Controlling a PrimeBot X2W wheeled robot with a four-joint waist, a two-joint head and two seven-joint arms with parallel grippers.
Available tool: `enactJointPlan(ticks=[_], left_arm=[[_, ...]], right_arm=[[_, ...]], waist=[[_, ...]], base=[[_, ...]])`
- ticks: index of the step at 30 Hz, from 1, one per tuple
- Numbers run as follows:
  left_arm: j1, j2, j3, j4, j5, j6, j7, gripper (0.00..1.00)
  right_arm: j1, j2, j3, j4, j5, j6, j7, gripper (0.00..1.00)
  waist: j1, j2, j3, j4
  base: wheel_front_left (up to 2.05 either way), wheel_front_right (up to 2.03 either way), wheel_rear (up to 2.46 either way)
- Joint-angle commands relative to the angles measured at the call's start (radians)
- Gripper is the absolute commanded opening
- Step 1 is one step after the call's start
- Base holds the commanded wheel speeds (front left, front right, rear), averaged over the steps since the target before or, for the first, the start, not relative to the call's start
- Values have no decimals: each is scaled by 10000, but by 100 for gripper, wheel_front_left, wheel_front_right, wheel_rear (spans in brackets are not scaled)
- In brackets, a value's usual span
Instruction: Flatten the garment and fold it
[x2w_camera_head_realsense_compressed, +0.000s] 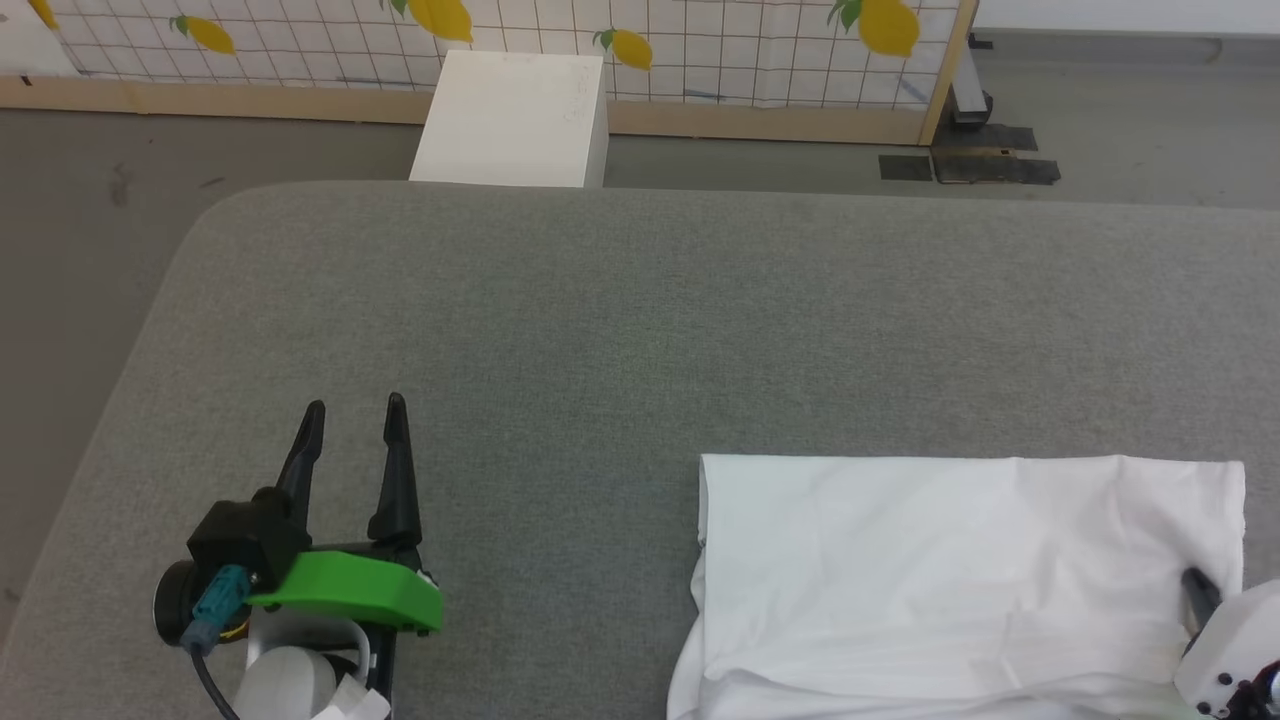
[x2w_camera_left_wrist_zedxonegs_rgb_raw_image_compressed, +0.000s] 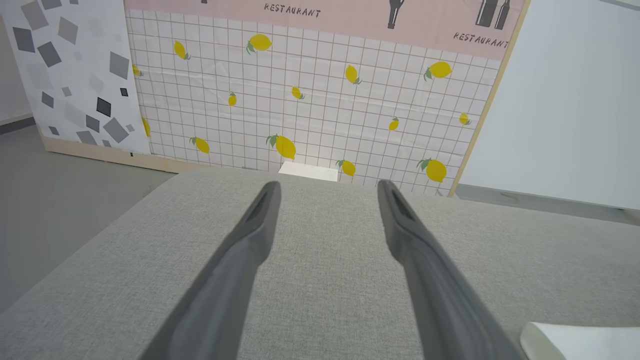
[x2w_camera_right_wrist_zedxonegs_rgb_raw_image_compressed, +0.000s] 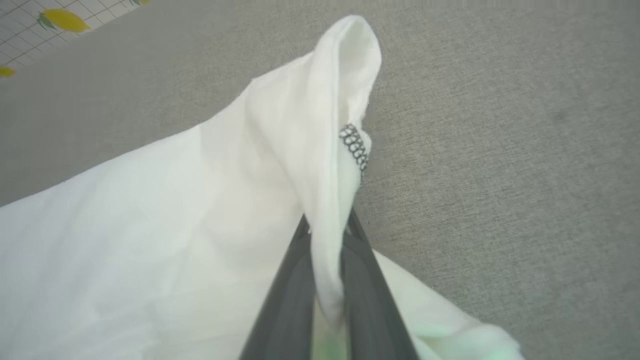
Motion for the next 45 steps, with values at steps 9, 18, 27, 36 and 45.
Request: enactJointPlan(ticks=[9,18,27,36,45], left_arm=[[205,-36,-107,17,169,-73,-47,100],[-14,-37,-184,41,69,-116,-47,100],[-195,-37,-332,-16,-50,-46,-47,100],[-264,-37,-336,-59,-96,23,-47,100],[-153,-37,-249,-40,-25,97,-47,100]], right_arm=[[1267,-16,3061,-3344,502,-15,1395,0],[349,-16,6384,-3866,-278,-15,2281,0],[-1049,-16,8078,-1675,-73,-15,2475,0],[-1737,-16,8605,-73,521,-15,2317,42],[-1704,-16,8785,-1475,1415,-15,1358,100]], waist=[[0,0,-182,109],[0,0,96,273],[0,0,524,610],[0,0,740,696],[0,0,481,406]], base=[[0,0,0],[0,0,0],[0,0,0],[0,0,0],[0,0,0]])
